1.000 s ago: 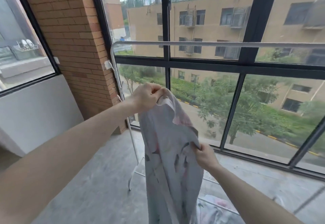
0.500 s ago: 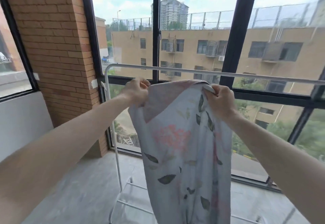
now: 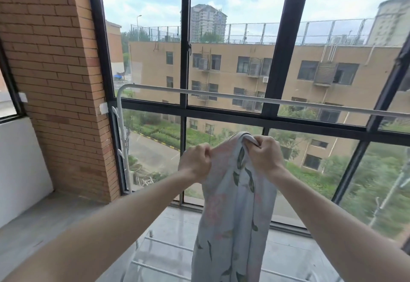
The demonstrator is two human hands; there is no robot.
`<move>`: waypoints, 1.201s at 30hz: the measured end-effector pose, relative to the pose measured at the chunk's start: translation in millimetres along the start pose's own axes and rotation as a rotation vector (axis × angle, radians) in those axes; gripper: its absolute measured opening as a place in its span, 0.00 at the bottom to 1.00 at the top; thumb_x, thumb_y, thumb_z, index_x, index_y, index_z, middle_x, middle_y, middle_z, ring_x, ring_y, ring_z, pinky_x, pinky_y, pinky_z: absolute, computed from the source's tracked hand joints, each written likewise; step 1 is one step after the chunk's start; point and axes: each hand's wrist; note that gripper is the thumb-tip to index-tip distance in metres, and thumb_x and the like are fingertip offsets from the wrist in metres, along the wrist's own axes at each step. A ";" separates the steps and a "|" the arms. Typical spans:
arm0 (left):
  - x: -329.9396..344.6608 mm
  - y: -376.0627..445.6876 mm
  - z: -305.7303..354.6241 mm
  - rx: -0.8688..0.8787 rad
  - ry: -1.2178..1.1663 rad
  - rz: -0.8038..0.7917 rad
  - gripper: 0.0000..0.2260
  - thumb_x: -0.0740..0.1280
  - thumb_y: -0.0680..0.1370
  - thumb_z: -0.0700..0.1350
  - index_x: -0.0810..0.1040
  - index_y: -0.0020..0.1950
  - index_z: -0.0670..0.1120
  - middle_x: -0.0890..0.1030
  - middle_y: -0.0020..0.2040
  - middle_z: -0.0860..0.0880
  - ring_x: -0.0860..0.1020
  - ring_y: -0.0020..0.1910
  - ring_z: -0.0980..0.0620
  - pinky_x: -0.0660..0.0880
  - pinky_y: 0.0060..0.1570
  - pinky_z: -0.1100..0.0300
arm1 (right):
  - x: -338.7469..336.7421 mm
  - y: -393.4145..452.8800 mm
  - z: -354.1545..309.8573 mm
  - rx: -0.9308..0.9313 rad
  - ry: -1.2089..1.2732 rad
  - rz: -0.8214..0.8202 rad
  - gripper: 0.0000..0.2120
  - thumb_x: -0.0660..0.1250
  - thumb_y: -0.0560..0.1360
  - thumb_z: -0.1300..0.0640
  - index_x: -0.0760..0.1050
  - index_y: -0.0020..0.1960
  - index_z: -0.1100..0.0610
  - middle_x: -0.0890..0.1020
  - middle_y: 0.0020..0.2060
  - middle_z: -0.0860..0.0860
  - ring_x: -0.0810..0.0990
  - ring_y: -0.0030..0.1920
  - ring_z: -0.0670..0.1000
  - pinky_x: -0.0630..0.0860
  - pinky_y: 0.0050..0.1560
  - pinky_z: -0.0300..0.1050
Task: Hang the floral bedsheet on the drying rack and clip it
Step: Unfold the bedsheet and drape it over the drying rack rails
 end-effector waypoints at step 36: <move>-123.2 75.3 47.5 0.088 0.061 0.112 0.16 0.62 0.75 0.35 0.80 0.31 0.49 0.80 0.38 0.53 0.78 0.47 0.46 0.70 0.42 0.55 | 57.6 -87.5 108.4 0.365 -0.311 -0.767 0.23 0.62 0.81 0.38 0.81 0.41 0.54 0.82 0.36 0.48 0.76 0.35 0.46 0.68 0.35 0.42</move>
Point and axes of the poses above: each hand's wrist, its own y-axis towards the middle knuckle, its own x-axis out of the palm, z = x × y
